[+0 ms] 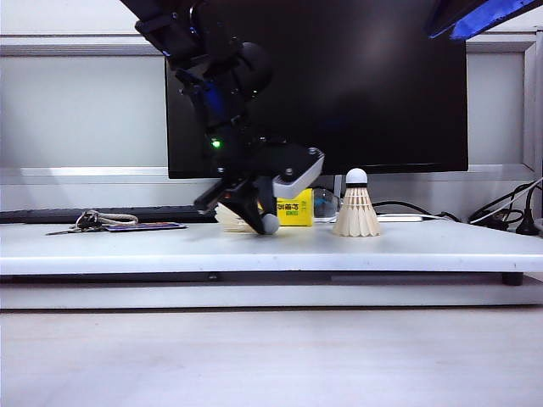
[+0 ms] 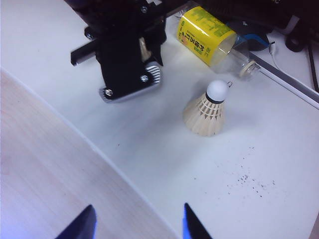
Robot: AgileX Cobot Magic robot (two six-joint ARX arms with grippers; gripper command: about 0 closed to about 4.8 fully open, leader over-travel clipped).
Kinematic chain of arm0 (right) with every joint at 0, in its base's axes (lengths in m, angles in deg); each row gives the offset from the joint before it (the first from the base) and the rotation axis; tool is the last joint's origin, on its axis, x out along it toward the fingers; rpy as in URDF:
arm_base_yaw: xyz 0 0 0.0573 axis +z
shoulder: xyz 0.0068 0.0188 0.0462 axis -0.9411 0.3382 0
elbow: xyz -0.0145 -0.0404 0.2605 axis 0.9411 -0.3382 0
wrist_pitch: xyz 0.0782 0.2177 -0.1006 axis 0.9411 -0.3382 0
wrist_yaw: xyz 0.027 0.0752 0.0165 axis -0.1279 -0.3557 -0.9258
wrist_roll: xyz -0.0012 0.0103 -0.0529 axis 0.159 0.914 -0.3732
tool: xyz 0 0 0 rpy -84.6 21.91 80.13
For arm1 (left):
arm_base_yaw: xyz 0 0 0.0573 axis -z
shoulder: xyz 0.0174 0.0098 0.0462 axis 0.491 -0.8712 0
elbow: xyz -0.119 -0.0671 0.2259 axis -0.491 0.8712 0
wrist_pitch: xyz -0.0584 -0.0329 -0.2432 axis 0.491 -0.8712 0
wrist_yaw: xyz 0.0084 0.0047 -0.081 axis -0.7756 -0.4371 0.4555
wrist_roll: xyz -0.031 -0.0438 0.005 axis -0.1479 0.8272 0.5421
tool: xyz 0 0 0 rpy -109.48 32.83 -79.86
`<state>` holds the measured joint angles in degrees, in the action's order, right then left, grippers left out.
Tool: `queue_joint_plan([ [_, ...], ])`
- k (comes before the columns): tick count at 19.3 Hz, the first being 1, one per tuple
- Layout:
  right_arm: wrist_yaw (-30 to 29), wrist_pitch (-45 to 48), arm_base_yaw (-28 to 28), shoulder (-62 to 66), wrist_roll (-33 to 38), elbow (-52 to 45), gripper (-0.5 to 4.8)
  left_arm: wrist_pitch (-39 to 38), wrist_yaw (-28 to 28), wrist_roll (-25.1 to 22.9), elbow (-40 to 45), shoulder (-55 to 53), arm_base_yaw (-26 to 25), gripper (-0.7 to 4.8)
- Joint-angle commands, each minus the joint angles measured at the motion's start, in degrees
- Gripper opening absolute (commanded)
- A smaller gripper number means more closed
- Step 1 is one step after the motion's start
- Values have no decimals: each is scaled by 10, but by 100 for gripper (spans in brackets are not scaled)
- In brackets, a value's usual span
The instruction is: Stack the badminton balls on the table vertically.
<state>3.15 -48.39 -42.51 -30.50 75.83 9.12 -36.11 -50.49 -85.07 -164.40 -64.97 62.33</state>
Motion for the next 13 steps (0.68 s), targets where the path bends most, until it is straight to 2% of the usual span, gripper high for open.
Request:
queue_joint_plan([
  [1, 10, 6, 0, -1, 3, 2, 229, 16, 2, 48, 0, 3, 11, 119],
  [4, 50, 6, 0, -3, 21, 2, 229, 52, 20, 161, 0, 8, 12, 119],
  [5, 68, 5, 0, -4, 31, 2, 229, 57, 30, 186, 0, 11, 11, 119],
  [9, 156, -6, -1, -15, 67, 2, 229, 89, 94, 322, 0, 54, 2, 119],
  [11, 169, -19, -11, -25, 70, 2, 229, 111, 162, 402, 0, 83, -6, 119],
  [12, 180, -29, -22, -37, 82, 2, 229, 149, 278, 510, 0, 110, -22, 119],
  [13, 180, -36, -35, -51, 86, 2, 229, 183, 364, 597, 0, 125, -33, 119],
])
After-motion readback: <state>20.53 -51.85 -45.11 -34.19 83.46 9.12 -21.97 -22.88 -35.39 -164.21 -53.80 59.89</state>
